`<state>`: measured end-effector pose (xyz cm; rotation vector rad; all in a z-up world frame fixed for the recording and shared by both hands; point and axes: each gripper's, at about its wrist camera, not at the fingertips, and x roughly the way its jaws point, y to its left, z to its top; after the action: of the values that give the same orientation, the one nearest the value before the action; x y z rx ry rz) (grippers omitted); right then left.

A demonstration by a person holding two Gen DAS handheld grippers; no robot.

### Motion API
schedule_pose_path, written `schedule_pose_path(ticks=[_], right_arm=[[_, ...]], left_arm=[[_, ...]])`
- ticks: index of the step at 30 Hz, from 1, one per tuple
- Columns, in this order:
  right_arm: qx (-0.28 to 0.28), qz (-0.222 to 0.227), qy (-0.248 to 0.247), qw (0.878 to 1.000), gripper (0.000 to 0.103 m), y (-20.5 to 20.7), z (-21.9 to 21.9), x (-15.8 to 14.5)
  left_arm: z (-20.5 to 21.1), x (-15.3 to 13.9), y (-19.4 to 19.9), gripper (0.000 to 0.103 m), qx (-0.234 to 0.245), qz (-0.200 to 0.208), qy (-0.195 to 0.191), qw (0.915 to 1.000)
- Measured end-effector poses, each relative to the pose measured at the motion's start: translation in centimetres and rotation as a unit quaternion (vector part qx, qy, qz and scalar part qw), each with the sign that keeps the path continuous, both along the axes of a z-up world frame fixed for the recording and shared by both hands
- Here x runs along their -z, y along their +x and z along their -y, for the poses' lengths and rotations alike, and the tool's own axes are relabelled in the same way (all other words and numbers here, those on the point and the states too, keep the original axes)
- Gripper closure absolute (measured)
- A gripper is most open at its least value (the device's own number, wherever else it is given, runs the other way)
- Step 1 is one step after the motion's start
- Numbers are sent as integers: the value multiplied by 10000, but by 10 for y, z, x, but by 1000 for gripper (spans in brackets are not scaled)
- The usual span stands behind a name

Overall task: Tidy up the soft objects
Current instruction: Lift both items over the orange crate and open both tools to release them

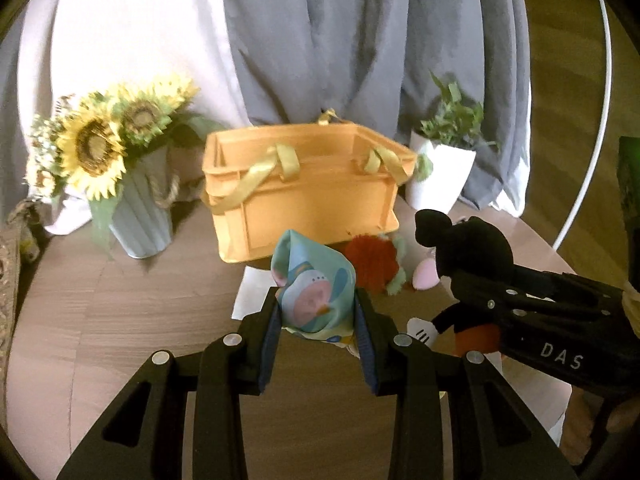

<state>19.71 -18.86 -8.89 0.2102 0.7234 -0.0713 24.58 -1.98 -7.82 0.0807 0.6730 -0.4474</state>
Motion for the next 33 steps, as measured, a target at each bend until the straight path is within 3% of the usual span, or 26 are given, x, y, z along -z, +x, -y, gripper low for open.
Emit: schedule_pose_path(ticks=[16,33], right_arm=[[-588,902,-25,9942,46,0,13,-54],[-830,1709,-117,9817,46,21,29,-102]], left_arm=[[7,-60,-20,69,-765,873,-238,9930],[27,-104,3,69,-931,1626,-394,9815]])
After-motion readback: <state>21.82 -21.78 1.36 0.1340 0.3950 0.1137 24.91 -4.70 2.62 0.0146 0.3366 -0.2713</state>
